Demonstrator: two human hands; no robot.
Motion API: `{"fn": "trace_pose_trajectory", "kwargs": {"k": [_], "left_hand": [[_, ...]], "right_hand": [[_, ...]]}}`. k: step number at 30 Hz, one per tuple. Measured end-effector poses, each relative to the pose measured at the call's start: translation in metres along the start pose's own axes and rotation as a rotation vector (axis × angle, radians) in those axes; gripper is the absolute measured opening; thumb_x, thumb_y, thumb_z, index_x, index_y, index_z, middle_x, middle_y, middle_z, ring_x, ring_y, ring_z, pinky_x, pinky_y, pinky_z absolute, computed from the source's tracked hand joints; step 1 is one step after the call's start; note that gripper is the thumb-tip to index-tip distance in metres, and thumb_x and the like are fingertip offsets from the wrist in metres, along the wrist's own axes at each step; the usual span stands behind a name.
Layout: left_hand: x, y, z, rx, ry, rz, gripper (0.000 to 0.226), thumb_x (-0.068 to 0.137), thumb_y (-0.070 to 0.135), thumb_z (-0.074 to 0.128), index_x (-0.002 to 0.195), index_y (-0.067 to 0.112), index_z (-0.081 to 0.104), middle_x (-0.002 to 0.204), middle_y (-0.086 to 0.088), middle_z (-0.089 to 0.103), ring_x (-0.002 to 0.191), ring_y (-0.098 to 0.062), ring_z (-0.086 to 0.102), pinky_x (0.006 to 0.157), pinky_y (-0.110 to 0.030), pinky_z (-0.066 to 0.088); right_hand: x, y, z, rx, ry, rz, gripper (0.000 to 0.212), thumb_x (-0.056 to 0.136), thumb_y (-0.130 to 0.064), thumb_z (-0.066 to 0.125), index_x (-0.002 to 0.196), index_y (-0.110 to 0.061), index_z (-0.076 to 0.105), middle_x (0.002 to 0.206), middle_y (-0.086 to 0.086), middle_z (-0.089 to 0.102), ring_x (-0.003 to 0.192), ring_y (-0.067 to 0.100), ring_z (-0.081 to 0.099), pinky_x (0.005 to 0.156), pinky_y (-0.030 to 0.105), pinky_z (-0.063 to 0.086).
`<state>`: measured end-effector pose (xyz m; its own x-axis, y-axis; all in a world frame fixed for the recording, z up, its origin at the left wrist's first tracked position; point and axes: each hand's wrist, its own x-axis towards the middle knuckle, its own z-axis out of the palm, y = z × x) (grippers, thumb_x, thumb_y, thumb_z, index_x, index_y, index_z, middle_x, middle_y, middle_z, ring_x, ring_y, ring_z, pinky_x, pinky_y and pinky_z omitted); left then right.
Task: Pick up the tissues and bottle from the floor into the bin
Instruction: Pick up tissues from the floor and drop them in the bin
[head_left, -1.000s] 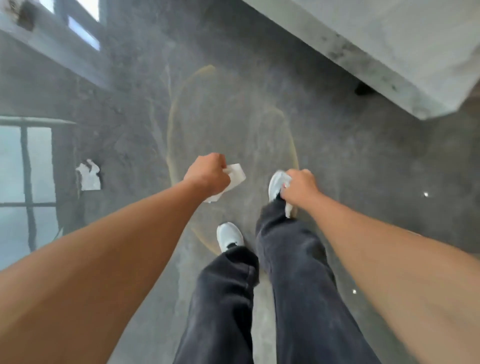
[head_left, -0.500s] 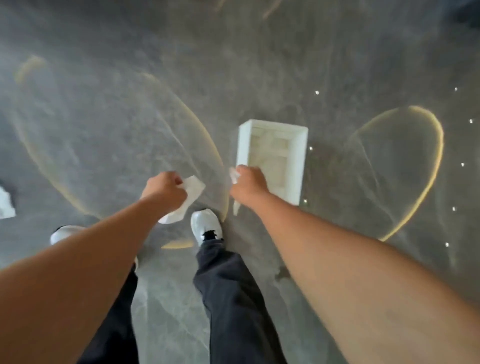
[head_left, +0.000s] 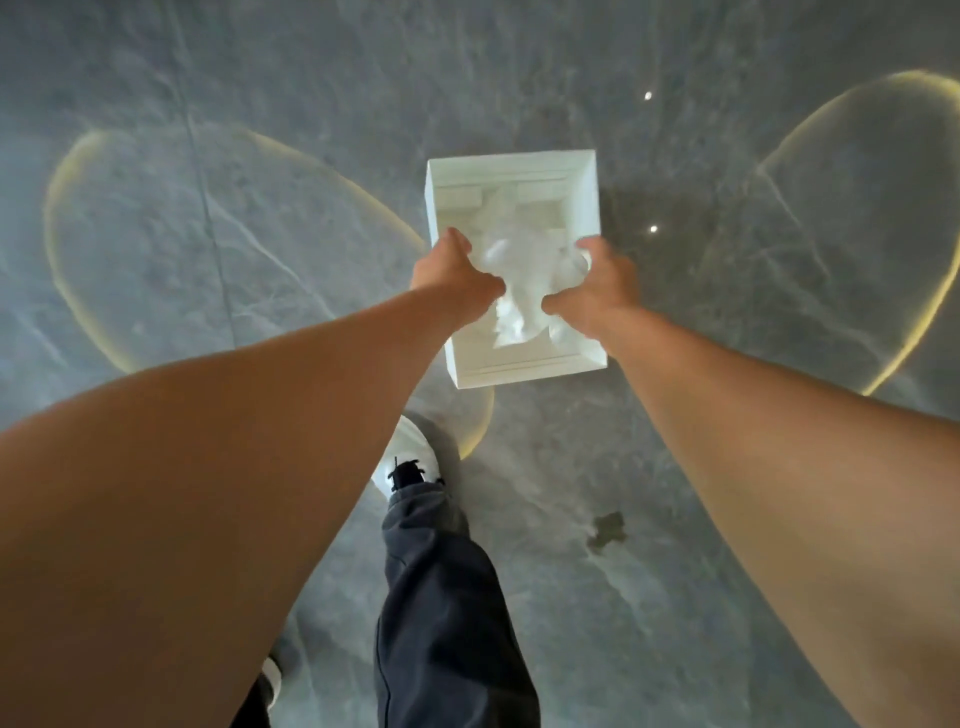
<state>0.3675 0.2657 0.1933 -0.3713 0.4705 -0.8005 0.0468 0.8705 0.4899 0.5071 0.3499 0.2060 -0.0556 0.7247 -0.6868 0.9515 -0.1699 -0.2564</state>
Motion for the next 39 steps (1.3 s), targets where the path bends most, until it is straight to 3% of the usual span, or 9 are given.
{"fn": "trace_pose_trajectory", "kwargs": {"k": [2, 4, 8, 11, 18, 24, 30, 35, 39], "left_hand": [[-0.002, -0.022, -0.008, 0.113, -0.004, -0.004, 0.044, 0.074, 0.02, 0.064, 0.115, 0.023, 0.05, 0.11, -0.002, 0.061, 0.083, -0.021, 0.063, 0.055, -0.025, 0.043], [-0.011, -0.05, -0.025, 0.211, -0.053, -0.002, 0.043, 0.076, 0.019, 0.064, 0.117, 0.021, 0.052, 0.113, -0.003, 0.062, 0.086, -0.019, 0.056, 0.063, -0.025, 0.04], [-0.037, -0.119, -0.091, 0.247, -0.064, -0.056, 0.042, 0.075, 0.015, 0.064, 0.116, 0.018, 0.055, 0.114, -0.007, 0.063, 0.1, -0.025, 0.059, 0.076, -0.03, 0.049], [-0.057, -0.177, -0.148, 0.223, 0.031, -0.146, 0.038, 0.075, 0.017, 0.064, 0.112, 0.019, 0.057, 0.111, -0.007, 0.065, 0.1, -0.027, 0.06, 0.073, -0.029, 0.046], [-0.123, -0.344, -0.242, -0.016, 0.23, -0.37, 0.035, 0.074, 0.017, 0.065, 0.109, 0.017, 0.061, 0.113, -0.011, 0.066, 0.108, -0.029, 0.06, 0.086, -0.03, 0.048], [-0.212, -0.491, -0.249, -0.238, 0.255, -0.473, 0.035, 0.075, 0.016, 0.063, 0.111, 0.015, 0.061, 0.112, -0.012, 0.067, 0.109, -0.029, 0.059, 0.086, -0.028, 0.045], [-0.306, -0.624, -0.253, -0.353, 0.235, -0.582, 0.036, 0.076, 0.016, 0.057, 0.112, 0.016, 0.058, 0.115, -0.01, 0.063, 0.107, -0.029, 0.058, 0.081, -0.03, 0.044], [-0.37, -0.722, -0.28, -0.405, 0.307, -0.706, 0.041, 0.075, 0.018, 0.06, 0.114, 0.015, 0.051, 0.11, -0.014, 0.059, 0.099, -0.032, 0.058, 0.074, -0.033, 0.046], [-0.385, -0.774, -0.296, -0.493, 0.428, -0.847, 0.055, 0.071, 0.032, 0.068, 0.122, 0.023, 0.047, 0.119, -0.018, 0.05, 0.104, -0.041, 0.058, 0.087, -0.042, 0.049]], "right_hand": [[-0.004, 0.003, 0.004, -0.067, -0.01, 0.0, 0.096, 0.063, -0.027, 0.079, 0.143, -0.036, 0.027, 0.145, 0.007, 0.029, 0.12, 0.024, 0.047, 0.086, 0.03, 0.042], [-0.014, -0.003, 0.006, -0.162, -0.028, 0.017, 0.102, 0.064, -0.027, 0.08, 0.147, -0.034, 0.022, 0.15, 0.01, 0.027, 0.13, 0.027, 0.043, 0.096, 0.031, 0.041], [-0.043, -0.038, 0.016, -0.303, -0.103, 0.042, 0.085, 0.07, -0.02, 0.074, 0.144, -0.024, 0.033, 0.133, 0.015, 0.047, 0.122, 0.031, 0.051, 0.091, 0.027, 0.044], [-0.072, -0.074, 0.047, -0.354, -0.185, 0.033, 0.076, 0.074, -0.018, 0.07, 0.141, -0.02, 0.035, 0.13, 0.014, 0.049, 0.118, 0.031, 0.053, 0.085, 0.026, 0.043], [-0.166, -0.196, 0.21, -0.555, -0.349, -0.293, 0.057, 0.072, -0.018, 0.07, 0.127, -0.017, 0.052, 0.112, 0.011, 0.064, 0.101, 0.027, 0.064, 0.092, 0.04, 0.053], [-0.292, -0.271, 0.38, -0.751, -0.48, -0.613, 0.043, 0.072, -0.019, 0.073, 0.113, -0.018, 0.059, 0.108, 0.014, 0.069, 0.094, 0.027, 0.065, 0.077, 0.028, 0.048], [-0.422, -0.273, 0.505, -0.857, -0.55, -0.759, 0.05, 0.073, -0.018, 0.071, 0.121, -0.017, 0.056, 0.109, 0.015, 0.067, 0.101, 0.03, 0.064, 0.082, 0.029, 0.048], [-0.497, -0.252, 0.571, -0.908, -0.49, -0.74, 0.064, 0.073, -0.025, 0.071, 0.132, -0.023, 0.046, 0.127, 0.018, 0.048, 0.113, 0.037, 0.054, 0.093, 0.033, 0.045], [-0.52, -0.249, 0.608, -0.904, -0.393, -0.7, 0.057, 0.074, -0.026, 0.067, 0.125, -0.03, 0.042, 0.131, 0.011, 0.036, 0.111, 0.041, 0.049, 0.084, 0.033, 0.042]]}}
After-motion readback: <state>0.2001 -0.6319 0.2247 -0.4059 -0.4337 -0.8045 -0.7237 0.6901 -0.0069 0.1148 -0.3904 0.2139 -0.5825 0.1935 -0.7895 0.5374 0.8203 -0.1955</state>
